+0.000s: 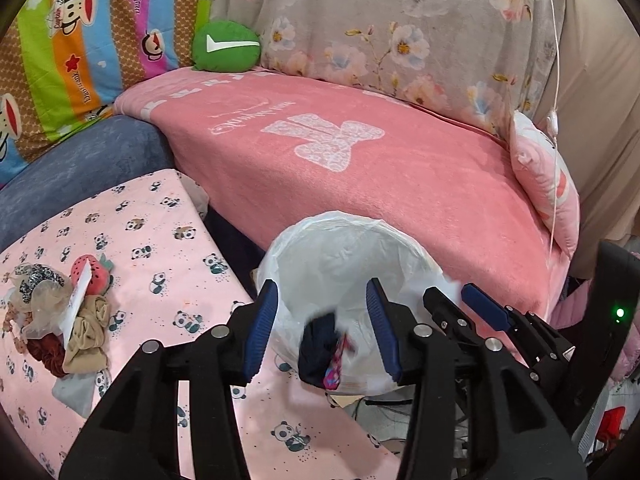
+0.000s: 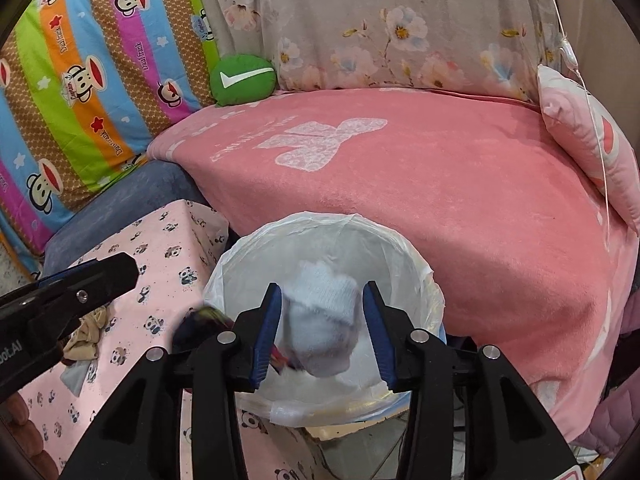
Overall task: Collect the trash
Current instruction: 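Carry the grey sock and headband to the bin and release both, then move both tools back over the item pile on the table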
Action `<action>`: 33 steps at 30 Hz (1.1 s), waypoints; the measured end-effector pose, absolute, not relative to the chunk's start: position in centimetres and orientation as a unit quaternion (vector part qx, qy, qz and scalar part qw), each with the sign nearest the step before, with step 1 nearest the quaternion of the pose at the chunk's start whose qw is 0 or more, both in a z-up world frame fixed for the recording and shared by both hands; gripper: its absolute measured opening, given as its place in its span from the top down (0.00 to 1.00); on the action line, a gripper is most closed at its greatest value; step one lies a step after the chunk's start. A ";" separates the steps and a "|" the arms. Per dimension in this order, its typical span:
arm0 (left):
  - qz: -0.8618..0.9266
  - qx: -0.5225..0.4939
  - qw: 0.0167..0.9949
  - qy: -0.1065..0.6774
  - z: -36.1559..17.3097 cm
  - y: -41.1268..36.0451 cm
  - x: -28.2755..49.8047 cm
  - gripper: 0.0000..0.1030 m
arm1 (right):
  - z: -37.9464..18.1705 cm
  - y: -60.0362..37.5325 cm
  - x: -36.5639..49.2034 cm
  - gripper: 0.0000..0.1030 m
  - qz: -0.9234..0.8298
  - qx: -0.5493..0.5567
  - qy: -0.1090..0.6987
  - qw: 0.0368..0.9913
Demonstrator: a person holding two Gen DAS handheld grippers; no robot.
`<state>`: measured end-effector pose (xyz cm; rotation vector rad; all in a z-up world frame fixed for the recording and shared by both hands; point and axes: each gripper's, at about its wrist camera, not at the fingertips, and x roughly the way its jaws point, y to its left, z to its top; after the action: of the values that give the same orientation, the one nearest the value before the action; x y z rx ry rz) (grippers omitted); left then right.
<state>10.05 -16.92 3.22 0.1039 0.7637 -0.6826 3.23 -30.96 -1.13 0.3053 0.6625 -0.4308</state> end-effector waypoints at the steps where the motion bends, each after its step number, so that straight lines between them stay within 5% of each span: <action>1: -0.324 0.050 0.871 0.367 3.2 -16.8 10.2 0.56 | -1.1 -31.0 3.4 0.59 -0.209 0.147 0.323 0.911; 12: -0.287 0.040 0.882 0.371 2.7 -14.2 11.2 0.49 | -0.9 -29.2 3.4 0.45 -0.200 0.141 0.327 0.913; 33: -0.177 -0.022 0.901 0.395 0.9 -3.6 12.8 0.33 | -0.6 -21.1 5.0 0.39 -0.125 0.106 0.345 0.924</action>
<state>12.82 -3.58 0.90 -0.0462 0.8160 -0.3651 4.97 -21.06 -0.58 0.2174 0.7073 -0.2558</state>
